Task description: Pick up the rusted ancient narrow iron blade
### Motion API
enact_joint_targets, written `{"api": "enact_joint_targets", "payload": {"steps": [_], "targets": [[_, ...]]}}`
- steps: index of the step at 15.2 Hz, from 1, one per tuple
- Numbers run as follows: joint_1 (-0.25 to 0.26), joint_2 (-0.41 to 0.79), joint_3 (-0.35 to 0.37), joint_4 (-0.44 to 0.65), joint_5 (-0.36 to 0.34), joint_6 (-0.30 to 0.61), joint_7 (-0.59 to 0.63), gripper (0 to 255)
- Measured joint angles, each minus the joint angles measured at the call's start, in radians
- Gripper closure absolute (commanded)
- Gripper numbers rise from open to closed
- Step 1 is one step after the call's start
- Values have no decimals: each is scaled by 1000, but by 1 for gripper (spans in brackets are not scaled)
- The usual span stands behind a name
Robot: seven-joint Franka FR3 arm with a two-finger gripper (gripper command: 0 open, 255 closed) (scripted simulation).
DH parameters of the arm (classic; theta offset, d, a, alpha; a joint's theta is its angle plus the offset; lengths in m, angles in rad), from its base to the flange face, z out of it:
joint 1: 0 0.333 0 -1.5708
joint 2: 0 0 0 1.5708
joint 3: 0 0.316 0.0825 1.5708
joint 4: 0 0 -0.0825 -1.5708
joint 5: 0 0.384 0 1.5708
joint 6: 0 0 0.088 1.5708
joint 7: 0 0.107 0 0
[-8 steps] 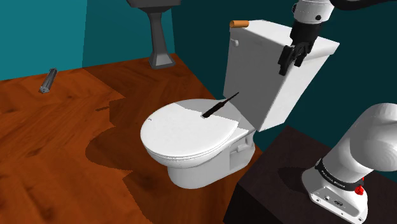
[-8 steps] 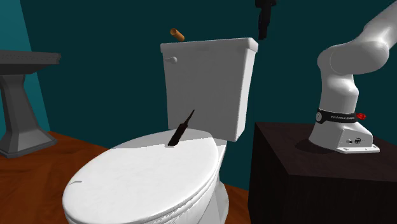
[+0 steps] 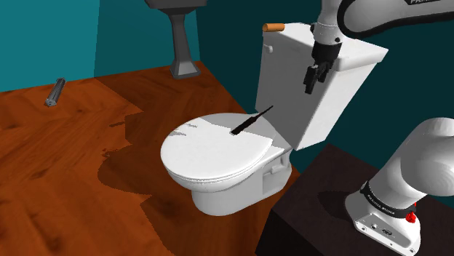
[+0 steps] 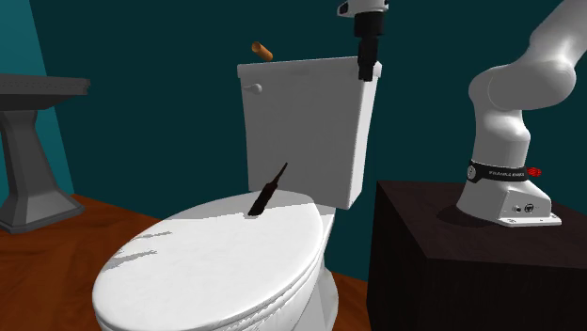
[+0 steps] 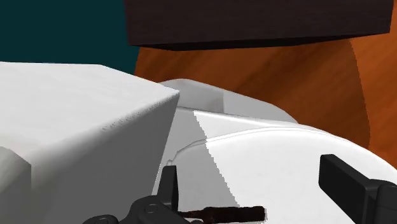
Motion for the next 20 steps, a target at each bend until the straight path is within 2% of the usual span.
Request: {"api": "enact_joint_targets", "payload": {"steps": [9,20], "targets": [[15,318,-64,25,-101,290,-191,0],[22,748,-83,202,-194,550,-376,0]]}}
